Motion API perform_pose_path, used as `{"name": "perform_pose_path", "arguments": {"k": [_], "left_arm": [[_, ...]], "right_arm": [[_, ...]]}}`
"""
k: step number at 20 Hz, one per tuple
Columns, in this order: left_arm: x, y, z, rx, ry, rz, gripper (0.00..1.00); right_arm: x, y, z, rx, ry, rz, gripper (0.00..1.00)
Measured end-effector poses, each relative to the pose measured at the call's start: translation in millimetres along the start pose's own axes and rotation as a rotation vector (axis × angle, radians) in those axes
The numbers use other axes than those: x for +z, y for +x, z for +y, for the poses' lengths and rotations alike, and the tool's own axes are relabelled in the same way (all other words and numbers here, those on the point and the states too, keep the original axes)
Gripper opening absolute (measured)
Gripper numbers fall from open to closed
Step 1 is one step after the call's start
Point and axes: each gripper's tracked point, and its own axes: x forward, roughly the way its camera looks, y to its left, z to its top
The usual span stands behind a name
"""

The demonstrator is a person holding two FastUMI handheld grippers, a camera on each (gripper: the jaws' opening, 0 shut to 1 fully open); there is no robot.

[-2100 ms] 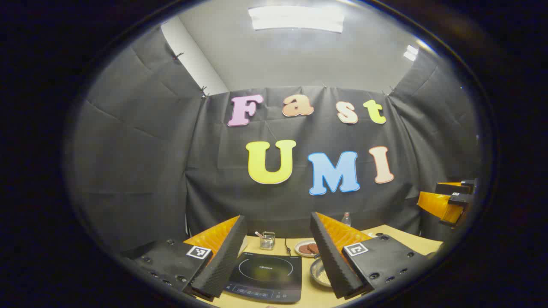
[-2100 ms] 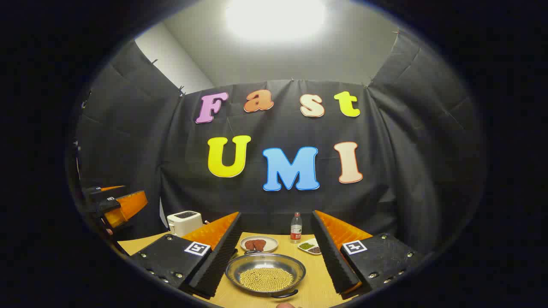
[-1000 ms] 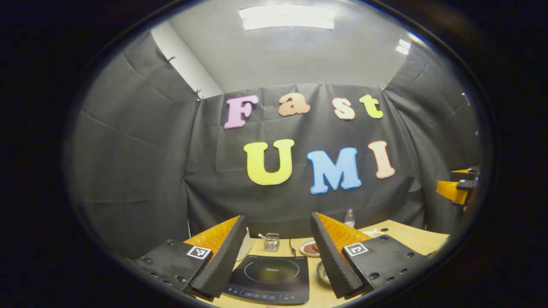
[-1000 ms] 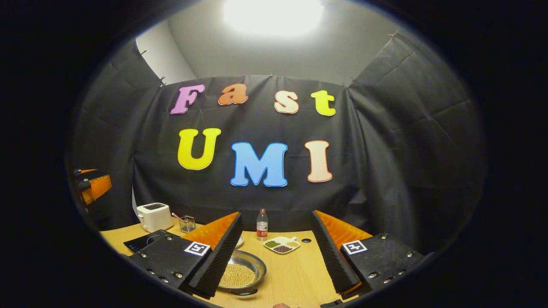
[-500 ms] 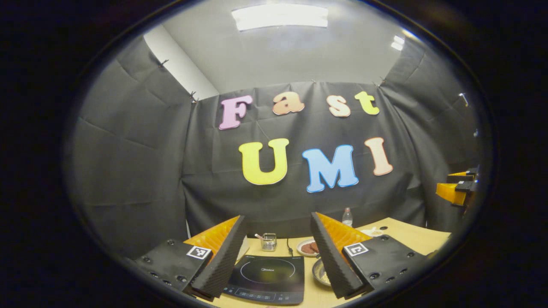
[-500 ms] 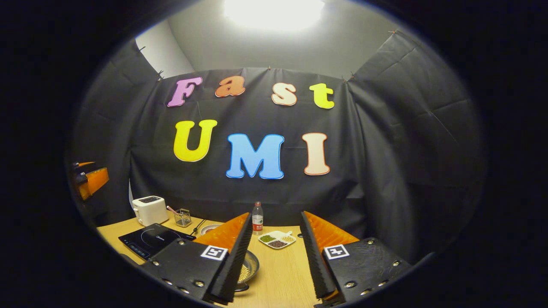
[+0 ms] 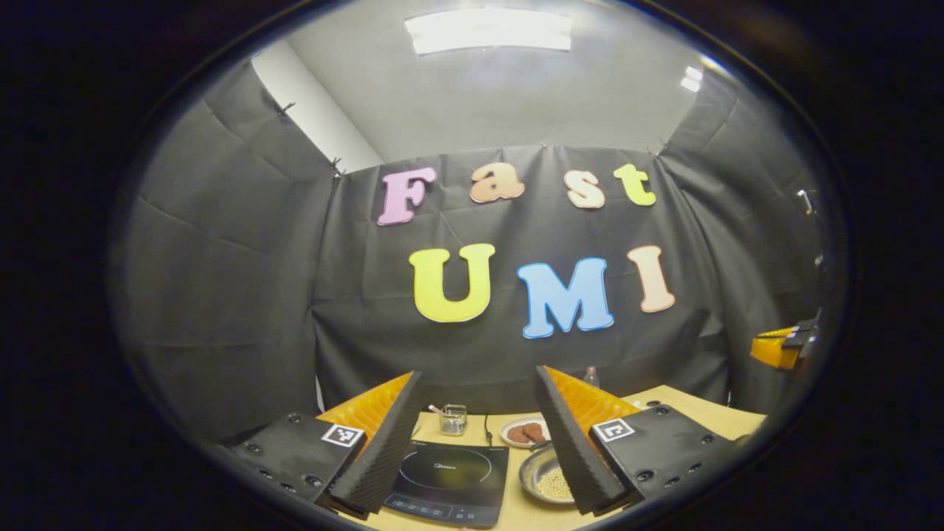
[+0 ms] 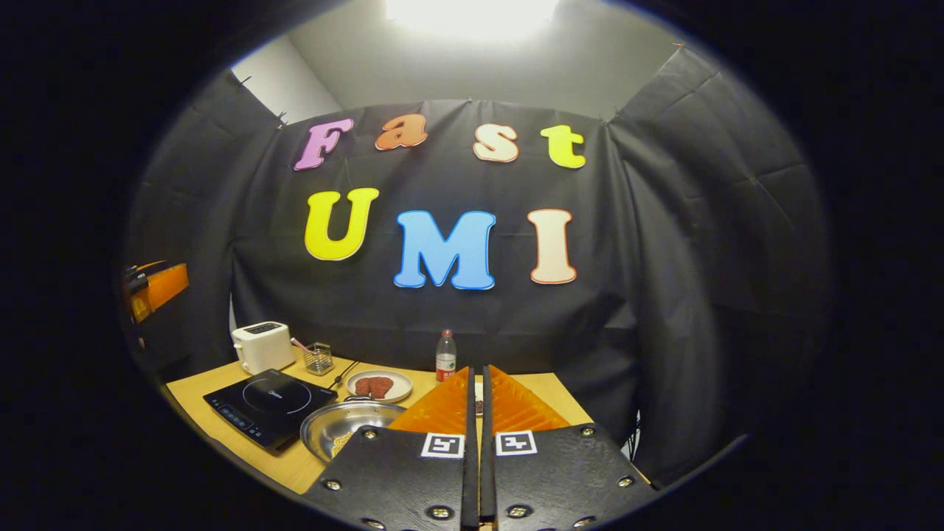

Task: First push the handle of the pot to place it horizontally, then grasp the pot with both hands and set it on the induction cooktop.

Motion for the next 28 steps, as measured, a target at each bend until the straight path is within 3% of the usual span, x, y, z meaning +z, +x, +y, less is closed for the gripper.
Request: {"name": "perform_pose_path", "arguments": {"k": [2, 5, 6, 13, 23, 24, 26, 28], "left_arm": [[2.2, -2.5, -7.6, 0.016, -0.007, 0.000, 0.97], [15.4, -4.3, -21.8, 0.032, 0.009, -0.025, 0.97], [20.0, -6.6, -25.9, 0.037, 0.020, -0.034, 0.91], [11.2, -1.8, -47.5, 0.033, 0.037, -0.017, 0.91], [-17.5, 48.2, -25.0, 0.051, 0.003, 0.008, 0.90], [-20.1, 51.2, -20.4, 0.056, 0.005, 0.012, 1.00], [-26.0, 56.8, -13.8, 0.068, 0.002, 0.024, 0.90], [-32.8, 60.5, -6.9, 0.081, -0.007, 0.036, 0.90]], "right_arm": [[-10.2, -0.5, 4.3, 0.070, -0.006, 0.028, 0.01], [-34.1, 1.4, 18.6, 0.186, -0.013, 0.091, 0.01], [-41.7, 2.4, 21.1, 0.211, -0.025, 0.108, 0.02], [-86.3, 3.7, 57.5, 0.380, -0.030, 0.242, 0.01], [-144.7, 16.7, 112.4, 0.545, -0.077, 0.432, 0.01], [-152.1, 17.0, 118.6, 0.564, -0.077, 0.457, 0.01], [-166.4, 14.6, 130.1, 0.597, -0.078, 0.507, 0.02], [-179.1, 12.6, 138.7, 0.624, -0.081, 0.551, 0.02]]}}
